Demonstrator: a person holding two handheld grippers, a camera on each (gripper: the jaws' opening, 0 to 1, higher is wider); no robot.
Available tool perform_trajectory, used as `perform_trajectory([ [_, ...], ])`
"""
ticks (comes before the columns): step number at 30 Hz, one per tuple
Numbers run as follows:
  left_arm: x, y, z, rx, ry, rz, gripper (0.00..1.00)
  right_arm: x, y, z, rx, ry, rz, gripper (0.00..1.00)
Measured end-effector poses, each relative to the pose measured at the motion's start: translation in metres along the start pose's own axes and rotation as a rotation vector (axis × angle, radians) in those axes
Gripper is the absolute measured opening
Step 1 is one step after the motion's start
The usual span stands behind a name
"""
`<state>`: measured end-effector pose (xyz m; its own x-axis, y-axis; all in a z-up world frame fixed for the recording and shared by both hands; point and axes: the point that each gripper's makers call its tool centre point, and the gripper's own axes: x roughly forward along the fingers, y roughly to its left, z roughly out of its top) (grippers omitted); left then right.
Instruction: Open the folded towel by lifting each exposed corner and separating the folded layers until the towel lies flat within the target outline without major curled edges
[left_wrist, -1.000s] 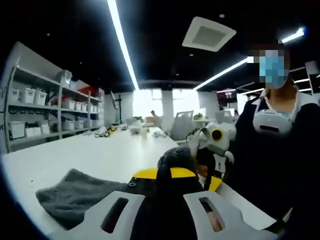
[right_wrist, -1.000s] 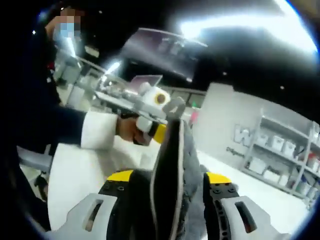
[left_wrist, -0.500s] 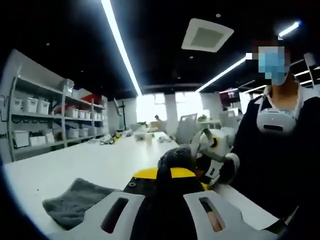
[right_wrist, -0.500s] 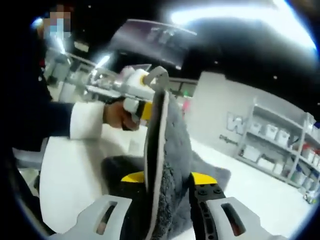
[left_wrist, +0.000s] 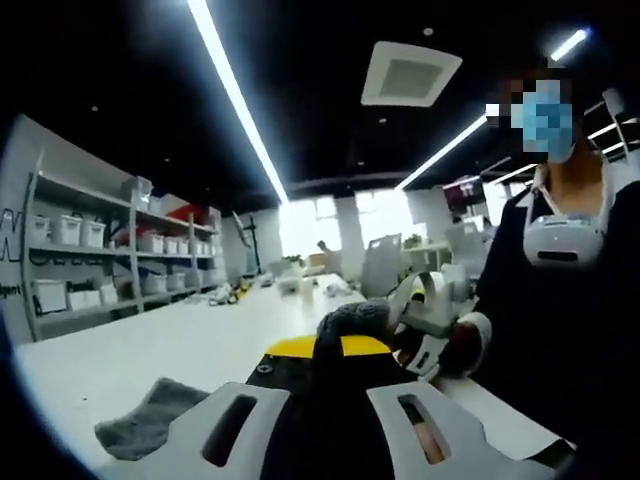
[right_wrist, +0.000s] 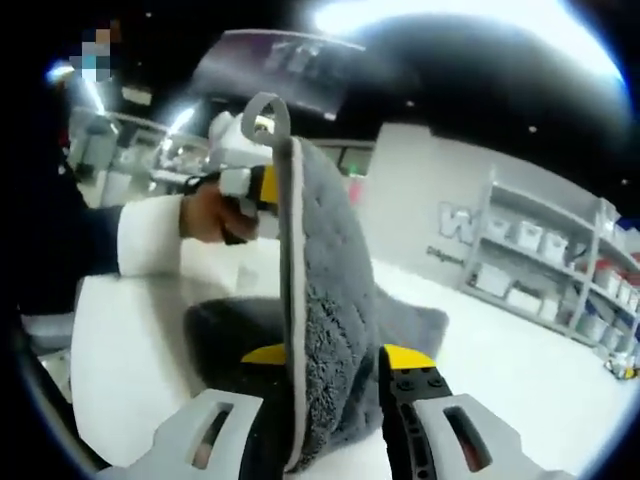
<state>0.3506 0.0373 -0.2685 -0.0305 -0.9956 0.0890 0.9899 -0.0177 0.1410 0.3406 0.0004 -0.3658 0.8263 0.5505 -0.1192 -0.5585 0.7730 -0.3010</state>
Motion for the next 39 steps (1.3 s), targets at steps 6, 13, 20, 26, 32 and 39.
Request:
perform_trajectory([
  [6, 0.0, 0.002, -0.002, 0.003, -0.003, 0.001, 0.05, -0.002, 0.007, 0.002, -0.036, -0.011, 0.022, 0.26],
  [13, 0.002, -0.011, -0.006, 0.007, 0.011, -0.052, 0.05, 0.0, 0.009, 0.0, -0.103, 0.001, 0.046, 0.17],
  [20, 0.006, -0.02, -0.016, 0.007, 0.052, -0.081, 0.05, -0.009, 0.008, -0.007, -0.119, 0.025, 0.055, 0.16],
  [26, 0.008, -0.022, -0.02, 0.005, 0.063, -0.084, 0.05, -0.015, 0.007, 0.027, -0.224, -0.055, -0.004, 0.27],
  [32, 0.013, -0.026, -0.02, 0.003, 0.064, -0.094, 0.05, -0.013, 0.012, 0.051, -0.411, -0.082, -0.047, 0.26],
  [39, 0.016, -0.03, -0.019, 0.015, 0.065, -0.096, 0.05, -0.001, 0.023, 0.064, -0.53, -0.078, -0.093, 0.28],
])
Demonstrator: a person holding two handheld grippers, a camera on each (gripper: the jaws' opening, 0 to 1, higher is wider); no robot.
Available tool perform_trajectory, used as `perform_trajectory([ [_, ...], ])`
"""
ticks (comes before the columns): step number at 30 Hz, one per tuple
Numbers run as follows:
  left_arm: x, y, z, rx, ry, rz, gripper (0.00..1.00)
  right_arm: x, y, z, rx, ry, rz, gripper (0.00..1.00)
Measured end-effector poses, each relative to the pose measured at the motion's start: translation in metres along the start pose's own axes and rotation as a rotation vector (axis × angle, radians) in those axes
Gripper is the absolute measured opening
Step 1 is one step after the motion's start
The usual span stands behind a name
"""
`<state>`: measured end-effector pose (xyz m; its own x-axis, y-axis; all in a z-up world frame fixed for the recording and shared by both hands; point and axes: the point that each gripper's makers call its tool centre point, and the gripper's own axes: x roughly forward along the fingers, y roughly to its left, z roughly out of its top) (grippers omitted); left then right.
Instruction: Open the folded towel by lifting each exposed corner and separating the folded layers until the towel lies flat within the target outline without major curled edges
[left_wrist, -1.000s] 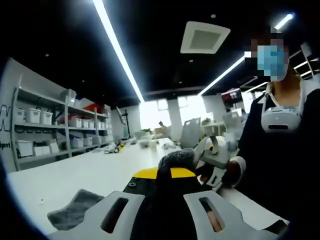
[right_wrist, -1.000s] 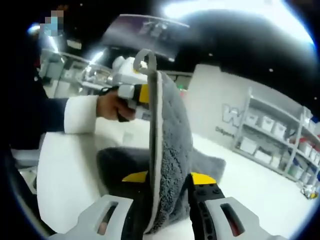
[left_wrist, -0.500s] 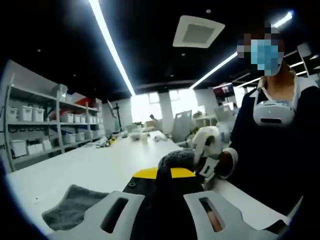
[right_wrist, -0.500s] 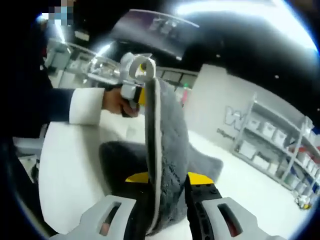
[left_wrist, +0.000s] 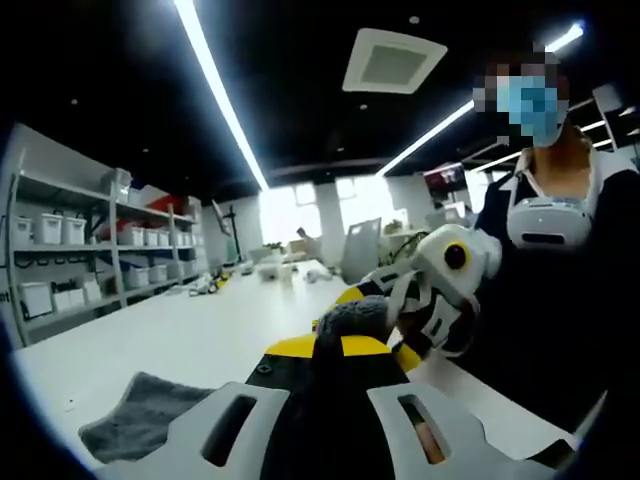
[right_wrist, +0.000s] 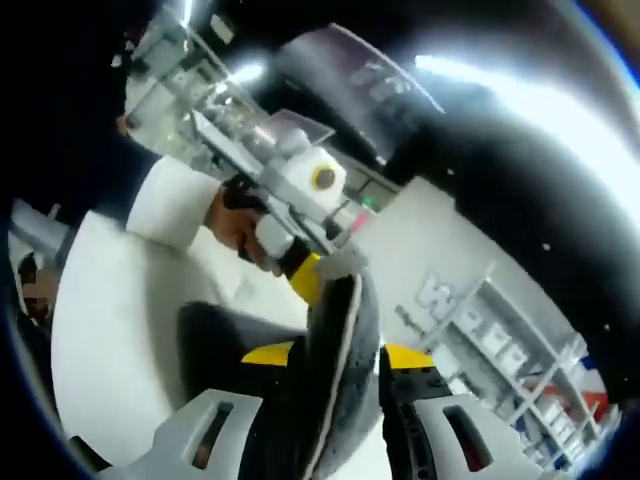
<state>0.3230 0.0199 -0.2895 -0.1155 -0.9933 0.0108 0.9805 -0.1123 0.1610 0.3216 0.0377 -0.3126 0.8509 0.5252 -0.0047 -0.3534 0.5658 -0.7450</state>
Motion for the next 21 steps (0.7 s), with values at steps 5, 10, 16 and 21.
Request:
perform_trajectory([
  [5, 0.001, -0.001, -0.001, 0.017, 0.009, -0.005, 0.05, 0.006, -0.003, 0.001, -0.063, 0.035, -0.037, 0.22],
  [10, 0.0, 0.005, -0.003, 0.053, 0.013, 0.021, 0.07, 0.001, -0.011, -0.003, 0.005, 0.027, -0.038, 0.12],
  [16, -0.002, 0.013, -0.001, 0.079, -0.013, 0.056, 0.14, -0.005, -0.022, -0.002, 0.067, -0.001, -0.041, 0.02],
  [21, -0.005, 0.022, -0.003, 0.113, -0.005, 0.095, 0.2, -0.01, -0.034, -0.004, 0.174, -0.03, -0.048, 0.0],
])
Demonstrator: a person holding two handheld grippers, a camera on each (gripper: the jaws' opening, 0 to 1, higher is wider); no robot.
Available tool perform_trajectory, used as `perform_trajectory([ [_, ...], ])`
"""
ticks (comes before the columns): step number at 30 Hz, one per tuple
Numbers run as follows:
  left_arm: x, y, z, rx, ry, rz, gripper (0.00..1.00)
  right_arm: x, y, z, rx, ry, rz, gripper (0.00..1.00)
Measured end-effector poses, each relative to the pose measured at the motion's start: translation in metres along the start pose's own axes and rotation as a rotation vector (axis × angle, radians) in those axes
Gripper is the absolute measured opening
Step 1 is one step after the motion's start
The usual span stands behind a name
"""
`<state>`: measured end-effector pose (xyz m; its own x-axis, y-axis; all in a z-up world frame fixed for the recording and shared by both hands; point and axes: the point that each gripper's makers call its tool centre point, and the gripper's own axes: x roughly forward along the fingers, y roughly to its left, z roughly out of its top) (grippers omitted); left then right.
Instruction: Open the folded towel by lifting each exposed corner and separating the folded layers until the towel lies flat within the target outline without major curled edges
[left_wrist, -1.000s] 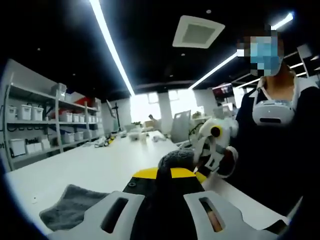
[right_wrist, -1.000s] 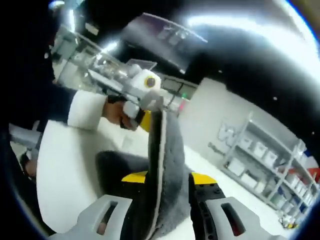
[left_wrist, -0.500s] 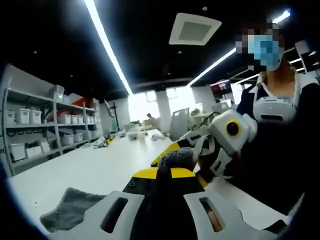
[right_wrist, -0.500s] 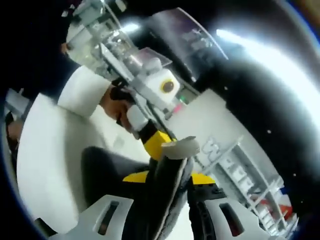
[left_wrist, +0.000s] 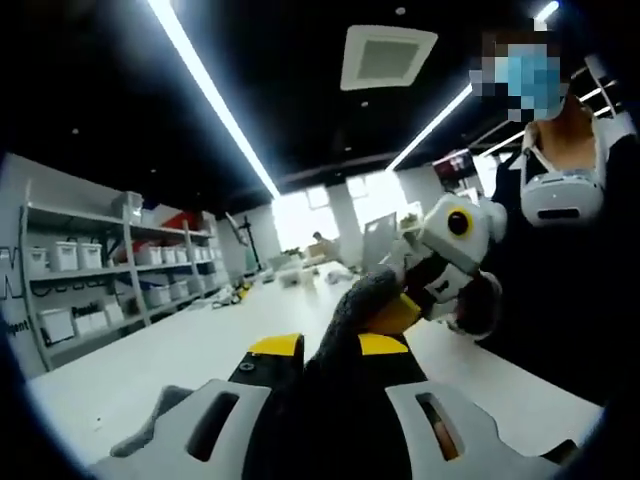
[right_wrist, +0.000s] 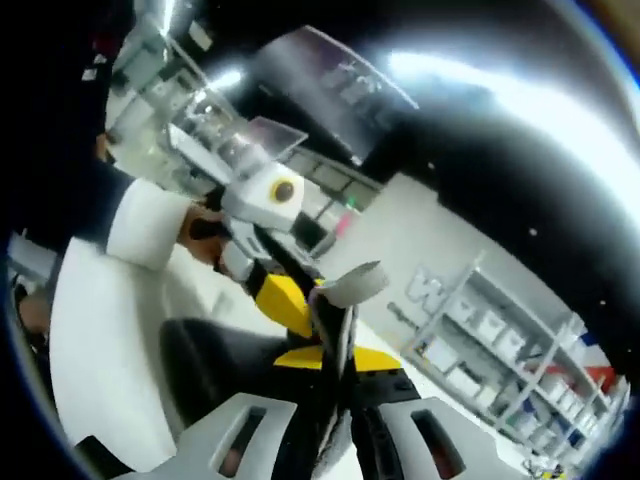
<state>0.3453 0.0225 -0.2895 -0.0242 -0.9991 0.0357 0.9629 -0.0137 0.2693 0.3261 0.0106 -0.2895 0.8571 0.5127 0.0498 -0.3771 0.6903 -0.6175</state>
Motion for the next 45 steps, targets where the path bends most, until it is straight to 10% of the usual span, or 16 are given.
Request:
perform_trajectory([
  [11, -0.02, 0.021, -0.002, -0.001, 0.001, 0.075, 0.23, -0.008, -0.034, -0.019, 0.269, -0.011, -0.008, 0.0],
  [20, -0.038, 0.056, -0.059, -0.116, 0.211, 0.223, 0.22, -0.019, -0.062, -0.046, 0.492, 0.002, -0.042, 0.0],
  [28, -0.041, 0.063, -0.104, -0.144, 0.41, 0.296, 0.23, -0.026, -0.075, -0.063, 0.555, 0.021, -0.068, 0.0],
  [45, -0.052, 0.066, -0.135, -0.182, 0.554, 0.315, 0.22, -0.041, -0.099, -0.106, 0.609, 0.101, -0.144, 0.01],
])
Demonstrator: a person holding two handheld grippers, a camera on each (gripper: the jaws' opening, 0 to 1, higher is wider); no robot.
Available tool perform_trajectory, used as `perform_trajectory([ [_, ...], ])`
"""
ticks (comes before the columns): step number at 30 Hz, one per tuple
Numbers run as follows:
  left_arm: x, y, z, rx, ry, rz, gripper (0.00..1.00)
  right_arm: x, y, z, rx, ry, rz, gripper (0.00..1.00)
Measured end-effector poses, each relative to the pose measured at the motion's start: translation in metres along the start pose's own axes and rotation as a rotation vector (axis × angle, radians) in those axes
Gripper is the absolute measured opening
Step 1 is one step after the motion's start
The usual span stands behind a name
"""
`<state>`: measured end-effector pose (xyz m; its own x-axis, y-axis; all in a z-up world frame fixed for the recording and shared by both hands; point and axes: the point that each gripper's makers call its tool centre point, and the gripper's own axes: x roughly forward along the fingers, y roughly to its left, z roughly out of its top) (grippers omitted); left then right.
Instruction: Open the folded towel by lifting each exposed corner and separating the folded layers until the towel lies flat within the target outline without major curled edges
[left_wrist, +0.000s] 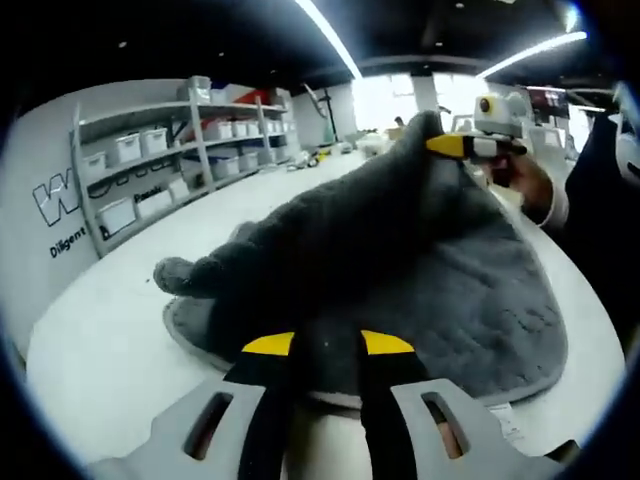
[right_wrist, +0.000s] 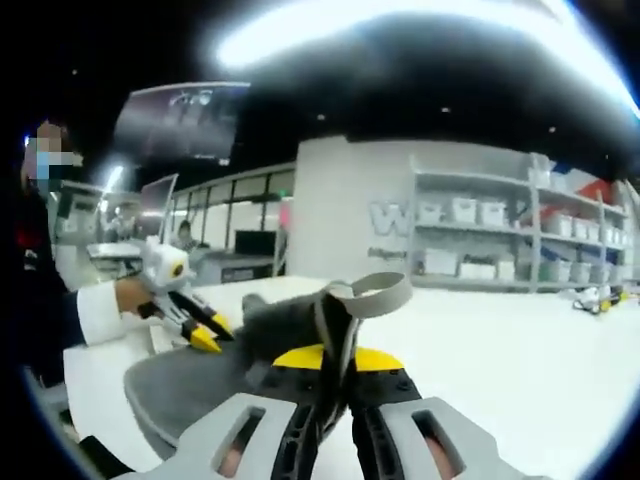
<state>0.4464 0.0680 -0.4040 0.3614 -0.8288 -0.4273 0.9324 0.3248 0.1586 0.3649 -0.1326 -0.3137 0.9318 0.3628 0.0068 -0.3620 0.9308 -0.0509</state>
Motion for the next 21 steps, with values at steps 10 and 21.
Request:
perform_trajectory([
  [10, -0.001, 0.002, -0.003, -0.008, 0.017, 0.011, 0.22, -0.014, -0.008, -0.012, 0.056, 0.028, 0.002, 0.02],
  [21, 0.0, 0.003, -0.002, 0.008, 0.02, 0.017, 0.23, -0.039, -0.003, -0.03, 0.119, 0.104, 0.074, 0.02],
])
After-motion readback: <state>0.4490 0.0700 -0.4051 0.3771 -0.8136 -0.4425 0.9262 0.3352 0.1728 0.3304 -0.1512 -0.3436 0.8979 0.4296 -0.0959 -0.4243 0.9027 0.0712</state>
